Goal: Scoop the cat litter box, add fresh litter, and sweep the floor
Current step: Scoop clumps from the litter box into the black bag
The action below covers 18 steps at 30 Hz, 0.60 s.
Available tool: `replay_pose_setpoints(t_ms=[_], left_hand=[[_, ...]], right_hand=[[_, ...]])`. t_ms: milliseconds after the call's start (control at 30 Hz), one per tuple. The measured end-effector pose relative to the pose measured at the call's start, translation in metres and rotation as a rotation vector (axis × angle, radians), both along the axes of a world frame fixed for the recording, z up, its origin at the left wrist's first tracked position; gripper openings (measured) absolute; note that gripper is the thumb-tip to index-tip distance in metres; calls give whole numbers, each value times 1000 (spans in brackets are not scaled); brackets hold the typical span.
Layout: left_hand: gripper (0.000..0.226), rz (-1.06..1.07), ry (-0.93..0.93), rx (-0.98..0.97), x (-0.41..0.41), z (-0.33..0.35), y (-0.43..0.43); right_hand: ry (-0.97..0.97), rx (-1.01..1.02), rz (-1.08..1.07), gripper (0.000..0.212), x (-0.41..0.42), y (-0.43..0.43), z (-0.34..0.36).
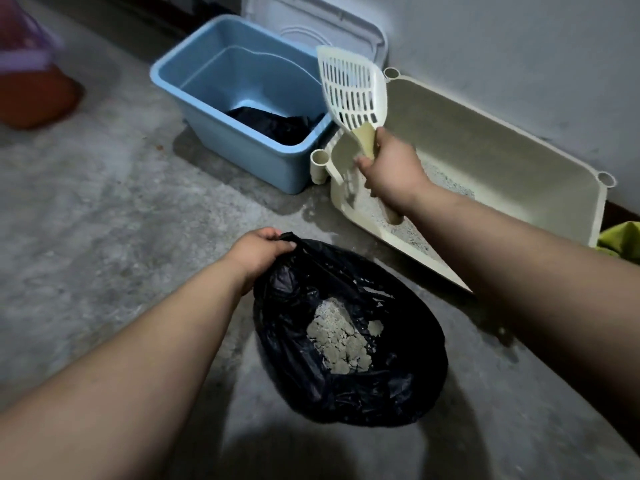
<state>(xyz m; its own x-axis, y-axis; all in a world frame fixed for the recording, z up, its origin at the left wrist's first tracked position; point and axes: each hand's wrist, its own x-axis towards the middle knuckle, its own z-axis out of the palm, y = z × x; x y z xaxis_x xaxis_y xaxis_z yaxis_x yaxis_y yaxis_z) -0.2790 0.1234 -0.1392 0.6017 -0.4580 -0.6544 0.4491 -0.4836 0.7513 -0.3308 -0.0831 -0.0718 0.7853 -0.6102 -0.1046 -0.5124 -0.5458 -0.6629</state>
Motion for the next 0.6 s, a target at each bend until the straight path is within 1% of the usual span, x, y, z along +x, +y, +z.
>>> replay_pose_setpoints(t_ms=[67, 133, 200, 267, 333, 400, 533, 600], left_hand=[[13, -42, 19, -30, 0, 4, 1], [17, -61, 22, -56, 5, 8, 4], [21, -83, 15, -75, 12, 8, 8], [23, -96, 15, -85, 17, 9, 12], [27, -96, 25, -99, 21, 8, 15], [30, -93, 35, -104, 25, 8, 19], [28, -84, 58, -108, 31, 3, 25], [30, -79, 69, -111, 31, 1, 26]], right_hand=[[13, 51, 31, 34, 22, 3, 14], [56, 64, 84, 38, 55, 9, 32], [111, 33, 140, 41, 86, 14, 45], [181, -25, 194, 36, 113, 20, 51], [280, -127, 245, 35, 132, 26, 49], [330, -176, 266, 35, 147, 30, 39], [300, -248, 248, 40, 166, 30, 24], [230, -196, 227, 49, 166, 26, 19]])
